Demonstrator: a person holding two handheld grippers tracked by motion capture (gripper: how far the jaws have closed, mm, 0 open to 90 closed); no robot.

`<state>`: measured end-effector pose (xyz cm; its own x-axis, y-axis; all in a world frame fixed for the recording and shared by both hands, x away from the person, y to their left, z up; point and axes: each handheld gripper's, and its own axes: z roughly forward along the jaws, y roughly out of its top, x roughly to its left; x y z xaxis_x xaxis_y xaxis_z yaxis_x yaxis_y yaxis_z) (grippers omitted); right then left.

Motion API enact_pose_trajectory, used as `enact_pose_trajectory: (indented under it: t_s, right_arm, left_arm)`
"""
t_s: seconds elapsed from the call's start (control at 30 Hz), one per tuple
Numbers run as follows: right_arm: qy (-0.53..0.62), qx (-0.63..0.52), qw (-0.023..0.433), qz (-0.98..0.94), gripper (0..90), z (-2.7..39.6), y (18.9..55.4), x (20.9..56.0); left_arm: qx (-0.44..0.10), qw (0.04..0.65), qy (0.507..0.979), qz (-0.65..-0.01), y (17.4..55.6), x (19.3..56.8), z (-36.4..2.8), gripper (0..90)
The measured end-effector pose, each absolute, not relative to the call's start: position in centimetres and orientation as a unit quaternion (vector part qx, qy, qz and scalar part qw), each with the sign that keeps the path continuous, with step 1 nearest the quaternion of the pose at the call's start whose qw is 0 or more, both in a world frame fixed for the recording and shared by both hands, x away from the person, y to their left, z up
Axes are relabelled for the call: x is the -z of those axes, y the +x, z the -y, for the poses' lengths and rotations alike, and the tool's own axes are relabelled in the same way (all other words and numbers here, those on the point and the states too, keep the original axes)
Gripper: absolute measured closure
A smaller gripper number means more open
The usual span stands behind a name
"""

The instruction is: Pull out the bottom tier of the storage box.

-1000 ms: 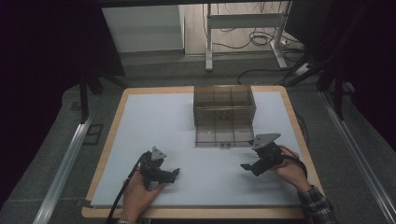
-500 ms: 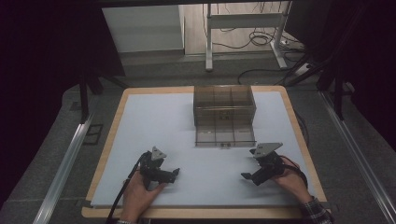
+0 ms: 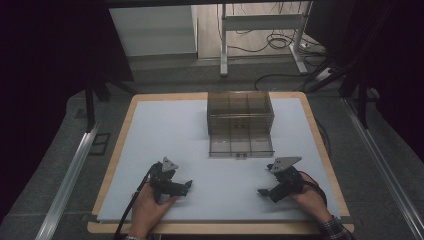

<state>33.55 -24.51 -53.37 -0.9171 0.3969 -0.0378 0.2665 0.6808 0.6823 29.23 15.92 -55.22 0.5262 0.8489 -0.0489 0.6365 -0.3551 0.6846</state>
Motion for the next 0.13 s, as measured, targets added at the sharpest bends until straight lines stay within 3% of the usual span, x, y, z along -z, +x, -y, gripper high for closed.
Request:
enact_pose_trajectory:
  t_s: [0.13]
  right_arm:
    - [0.182, -0.357, 0.092, -0.912, 0.9, 24.54, 33.52, 53.42]
  left_arm:
    - [-0.159, 0.333, 0.808, -0.46, 29.23, 55.23, -15.91, 0.0]
